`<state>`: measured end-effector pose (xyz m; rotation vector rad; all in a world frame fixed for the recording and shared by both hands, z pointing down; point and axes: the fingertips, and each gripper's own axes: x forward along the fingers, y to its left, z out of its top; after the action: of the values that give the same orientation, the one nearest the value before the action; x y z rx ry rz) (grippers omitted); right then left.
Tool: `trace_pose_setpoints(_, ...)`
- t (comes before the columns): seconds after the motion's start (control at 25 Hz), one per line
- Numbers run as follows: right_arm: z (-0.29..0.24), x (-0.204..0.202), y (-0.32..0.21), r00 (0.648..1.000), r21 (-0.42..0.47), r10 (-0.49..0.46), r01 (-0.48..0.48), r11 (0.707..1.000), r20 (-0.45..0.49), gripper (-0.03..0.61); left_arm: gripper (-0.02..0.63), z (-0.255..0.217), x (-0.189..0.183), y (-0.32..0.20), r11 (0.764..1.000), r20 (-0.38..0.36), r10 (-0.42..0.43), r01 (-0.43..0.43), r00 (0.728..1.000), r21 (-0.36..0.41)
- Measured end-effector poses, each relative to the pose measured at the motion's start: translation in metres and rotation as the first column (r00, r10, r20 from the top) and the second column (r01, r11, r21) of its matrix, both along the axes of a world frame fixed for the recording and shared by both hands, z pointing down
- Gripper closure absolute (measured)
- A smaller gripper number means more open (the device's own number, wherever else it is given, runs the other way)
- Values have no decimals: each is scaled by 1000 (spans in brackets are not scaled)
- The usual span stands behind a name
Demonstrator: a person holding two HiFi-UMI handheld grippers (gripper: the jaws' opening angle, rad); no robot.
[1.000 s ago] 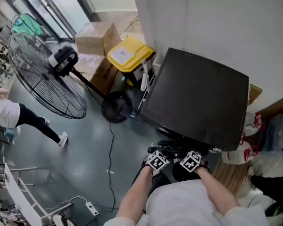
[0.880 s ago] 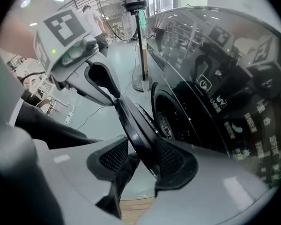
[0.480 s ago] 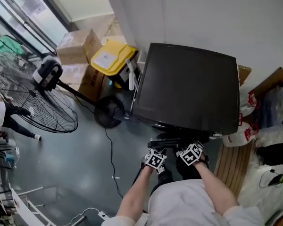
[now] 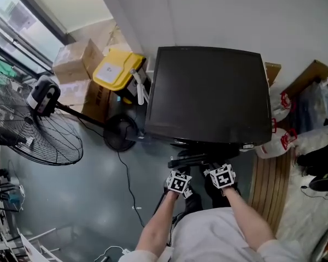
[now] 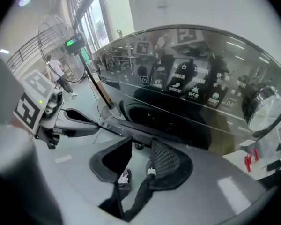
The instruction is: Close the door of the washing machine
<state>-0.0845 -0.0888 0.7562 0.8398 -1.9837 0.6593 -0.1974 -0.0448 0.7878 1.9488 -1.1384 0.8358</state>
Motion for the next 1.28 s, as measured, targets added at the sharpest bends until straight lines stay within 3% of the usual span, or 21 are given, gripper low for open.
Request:
trace_pose_setpoints(0.16, -4, 0, 2, 992, -9, 95, -95, 995, 82, 494, 611, -2, -1, -4, 998, -22, -68, 68, 997, 11)
trace_pose_setpoints(0.48, 7, 4, 4, 982, -72, 162, -155, 985, 100, 569, 611, -7, -4, -12, 989, -69, -144, 145, 987, 2)
trace_pose_setpoints(0.68, 13, 6, -3, 964, -109, 238, -226, 968, 121, 572, 612, -4, -7, -20, 986, -72, -168, 168, 983, -1)
trace_pose_setpoints(1.28, 17, -1, -23, 919, -154, 345, -319, 935, 191, 577, 612, -4, -14, -47, 978, -80, -207, 209, 975, 17)
